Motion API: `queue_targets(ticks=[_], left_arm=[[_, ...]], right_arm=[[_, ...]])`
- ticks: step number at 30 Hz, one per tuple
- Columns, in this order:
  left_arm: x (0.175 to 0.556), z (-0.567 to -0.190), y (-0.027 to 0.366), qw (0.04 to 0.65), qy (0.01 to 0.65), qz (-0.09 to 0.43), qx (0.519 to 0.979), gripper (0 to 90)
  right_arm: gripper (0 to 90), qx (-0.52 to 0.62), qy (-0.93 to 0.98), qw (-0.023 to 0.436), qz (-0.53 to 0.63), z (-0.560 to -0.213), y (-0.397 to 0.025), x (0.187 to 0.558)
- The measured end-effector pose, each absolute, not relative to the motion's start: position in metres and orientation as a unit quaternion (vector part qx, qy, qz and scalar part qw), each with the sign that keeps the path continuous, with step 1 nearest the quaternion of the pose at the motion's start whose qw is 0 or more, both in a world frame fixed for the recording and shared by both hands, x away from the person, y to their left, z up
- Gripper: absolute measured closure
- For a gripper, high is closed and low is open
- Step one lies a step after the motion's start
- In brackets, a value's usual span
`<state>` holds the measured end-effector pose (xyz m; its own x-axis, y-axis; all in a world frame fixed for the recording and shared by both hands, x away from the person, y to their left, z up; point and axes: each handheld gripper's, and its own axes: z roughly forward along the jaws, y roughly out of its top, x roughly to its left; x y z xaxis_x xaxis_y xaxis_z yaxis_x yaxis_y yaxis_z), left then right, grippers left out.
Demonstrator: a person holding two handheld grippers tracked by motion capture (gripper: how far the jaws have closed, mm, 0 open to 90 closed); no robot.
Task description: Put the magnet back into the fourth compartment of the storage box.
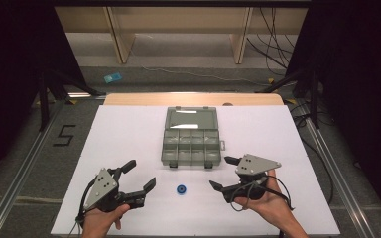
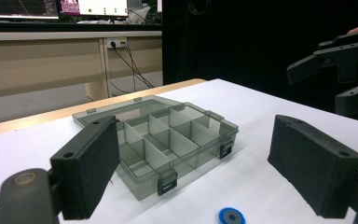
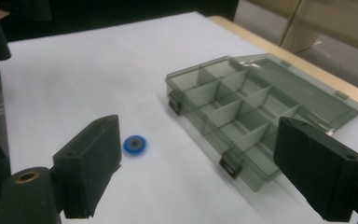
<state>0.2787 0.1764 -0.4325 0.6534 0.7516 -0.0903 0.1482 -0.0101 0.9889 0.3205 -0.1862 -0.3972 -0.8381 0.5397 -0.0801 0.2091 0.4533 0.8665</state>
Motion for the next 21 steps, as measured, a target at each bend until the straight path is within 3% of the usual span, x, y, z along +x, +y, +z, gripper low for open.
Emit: queue_targets(ticks=[21], left_arm=[[0.278,-0.432,0.178,0.622,0.336,0.246,0.663,15.7]], right_arm=[[24.2,0.160,0.917,0.097,0.352,-0.416,-0.114,0.356]])
